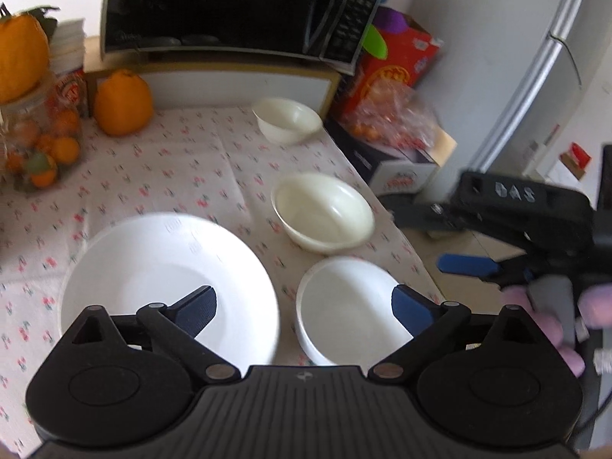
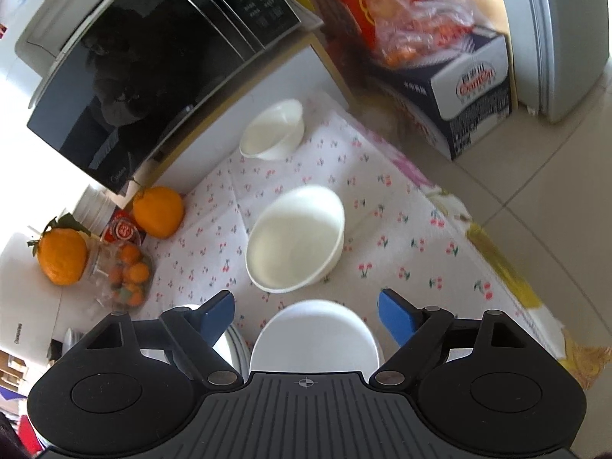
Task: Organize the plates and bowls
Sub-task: 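Move both tools to the cream bowl on the cloth, then close both tools on the cream bowl rim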
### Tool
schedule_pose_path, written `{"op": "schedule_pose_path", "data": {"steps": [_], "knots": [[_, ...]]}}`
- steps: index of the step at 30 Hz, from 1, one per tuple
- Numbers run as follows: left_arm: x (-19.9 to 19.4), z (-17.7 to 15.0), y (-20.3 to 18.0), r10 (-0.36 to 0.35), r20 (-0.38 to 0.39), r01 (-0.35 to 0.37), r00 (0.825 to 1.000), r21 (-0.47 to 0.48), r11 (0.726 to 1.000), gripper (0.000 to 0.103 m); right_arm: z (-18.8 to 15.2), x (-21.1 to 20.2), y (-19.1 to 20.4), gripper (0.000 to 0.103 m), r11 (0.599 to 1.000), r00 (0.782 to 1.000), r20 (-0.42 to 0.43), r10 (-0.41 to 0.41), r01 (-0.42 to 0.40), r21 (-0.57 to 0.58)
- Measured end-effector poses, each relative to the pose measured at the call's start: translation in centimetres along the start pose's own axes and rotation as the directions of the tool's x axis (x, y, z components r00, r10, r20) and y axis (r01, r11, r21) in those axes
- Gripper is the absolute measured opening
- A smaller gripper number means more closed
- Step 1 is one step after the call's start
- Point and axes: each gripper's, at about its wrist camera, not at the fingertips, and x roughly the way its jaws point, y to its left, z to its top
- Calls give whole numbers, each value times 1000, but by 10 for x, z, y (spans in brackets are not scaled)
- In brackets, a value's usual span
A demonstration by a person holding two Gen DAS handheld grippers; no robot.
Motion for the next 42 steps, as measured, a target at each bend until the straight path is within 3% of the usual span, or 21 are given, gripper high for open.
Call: {"op": "schedule_pose_path", "data": {"steps": [9,19,25,35,42], "knots": [[21,23,11,85,26,-85,996,7,996,100,8,6,2,84,999,997,66,-33,35,-21],[41,40,12,139,67,-141,988,33,989,97,20,21,-11,84,993,996,83,-32,22,113],[63,45,8,110,56,-114,992,60,992,80,24,38,-20,84,988,996,81,-35,22,151],[90,45,25,52,-29,-54,998,-65,996,54,23,66,-29,83,975,999,44,12,-22,221],[95,44,28,30,-42,-33,999,-94,995,41,20,81,-28,67,968,1000,10,15,-17,252]]}}
